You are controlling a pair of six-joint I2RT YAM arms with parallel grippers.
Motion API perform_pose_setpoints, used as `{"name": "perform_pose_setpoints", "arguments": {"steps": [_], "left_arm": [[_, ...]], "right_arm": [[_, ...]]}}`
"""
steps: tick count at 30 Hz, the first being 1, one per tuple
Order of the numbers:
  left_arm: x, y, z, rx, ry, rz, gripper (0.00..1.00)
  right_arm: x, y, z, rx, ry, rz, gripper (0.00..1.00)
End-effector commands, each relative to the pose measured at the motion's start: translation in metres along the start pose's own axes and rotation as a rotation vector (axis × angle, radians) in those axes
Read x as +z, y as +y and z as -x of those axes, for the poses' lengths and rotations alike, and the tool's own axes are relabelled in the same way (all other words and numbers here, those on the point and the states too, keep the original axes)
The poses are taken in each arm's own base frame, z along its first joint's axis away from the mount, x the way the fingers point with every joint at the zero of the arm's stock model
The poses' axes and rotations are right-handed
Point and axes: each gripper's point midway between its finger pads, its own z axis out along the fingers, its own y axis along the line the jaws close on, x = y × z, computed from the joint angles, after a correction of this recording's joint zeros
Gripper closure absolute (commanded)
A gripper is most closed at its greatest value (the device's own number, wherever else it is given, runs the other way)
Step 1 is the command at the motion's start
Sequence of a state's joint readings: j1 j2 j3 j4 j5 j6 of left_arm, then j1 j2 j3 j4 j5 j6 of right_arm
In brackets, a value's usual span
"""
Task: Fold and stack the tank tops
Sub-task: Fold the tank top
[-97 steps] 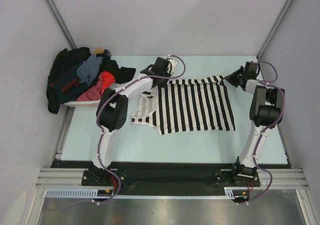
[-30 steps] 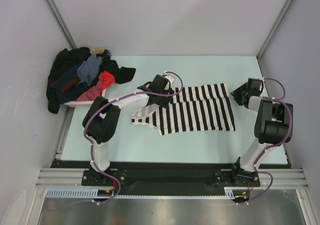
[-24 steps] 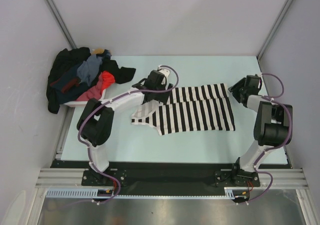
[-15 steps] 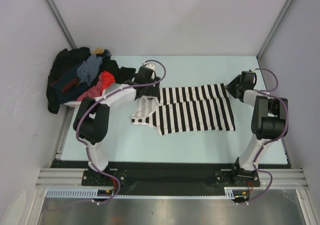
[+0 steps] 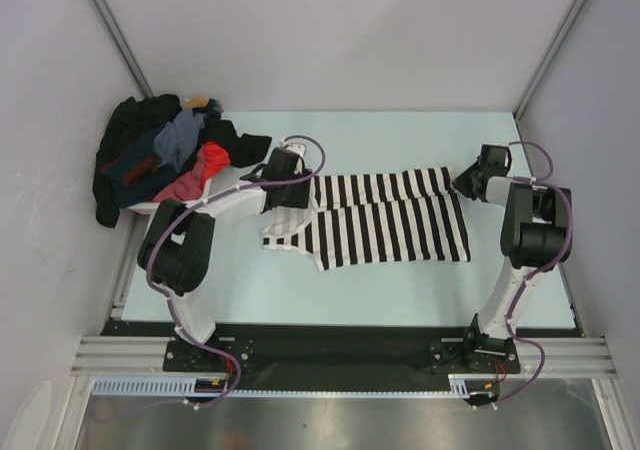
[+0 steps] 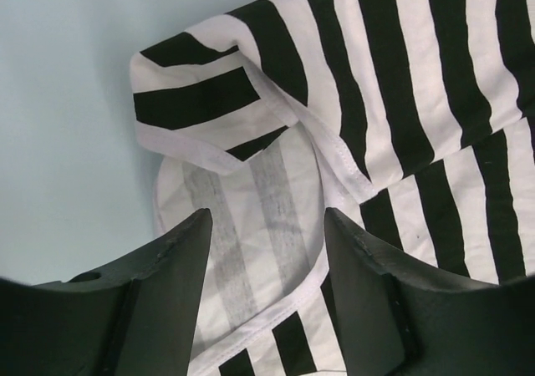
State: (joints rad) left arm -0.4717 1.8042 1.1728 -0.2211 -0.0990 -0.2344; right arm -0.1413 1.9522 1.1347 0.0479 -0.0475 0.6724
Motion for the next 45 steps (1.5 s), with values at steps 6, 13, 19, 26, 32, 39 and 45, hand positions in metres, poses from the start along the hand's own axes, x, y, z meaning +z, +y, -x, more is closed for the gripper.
{"name": "perform_pose_setpoints", "arguments": {"steps": [6,13,19,26,32,39,45], "left_arm": [[0.012,-0.001,0.034,0.079,-0.04,0.017,0.46],[0.029,0.006,0.035,0.12,-0.002,0.066,0.5],[0.035,0.007,0.024,0.133,0.031,0.071,0.57],[0.045,0.009,0.015,0.143,0.068,0.074,0.52],[0.05,0.013,0.011,0.143,0.079,0.092,0.64],[0.04,0.026,0.023,0.099,0.054,0.115,1.0],[0.017,0.042,0.046,-0.045,-0.014,-0.002,1.0]], "right_arm": [[0.003,-0.006,0.0,0.011,0.01,-0.024,0.82],[0.004,-0.006,-0.001,0.019,0.015,-0.017,0.82],[0.005,-0.008,-0.002,0.025,0.021,-0.015,0.82],[0.005,-0.008,-0.001,0.027,0.021,-0.016,0.82],[0.006,-0.009,-0.002,0.028,0.024,-0.014,0.82],[0.006,-0.009,-0.002,0.027,0.029,-0.016,0.83],[0.008,-0.01,-0.003,0.03,0.034,-0.021,0.87]]}}
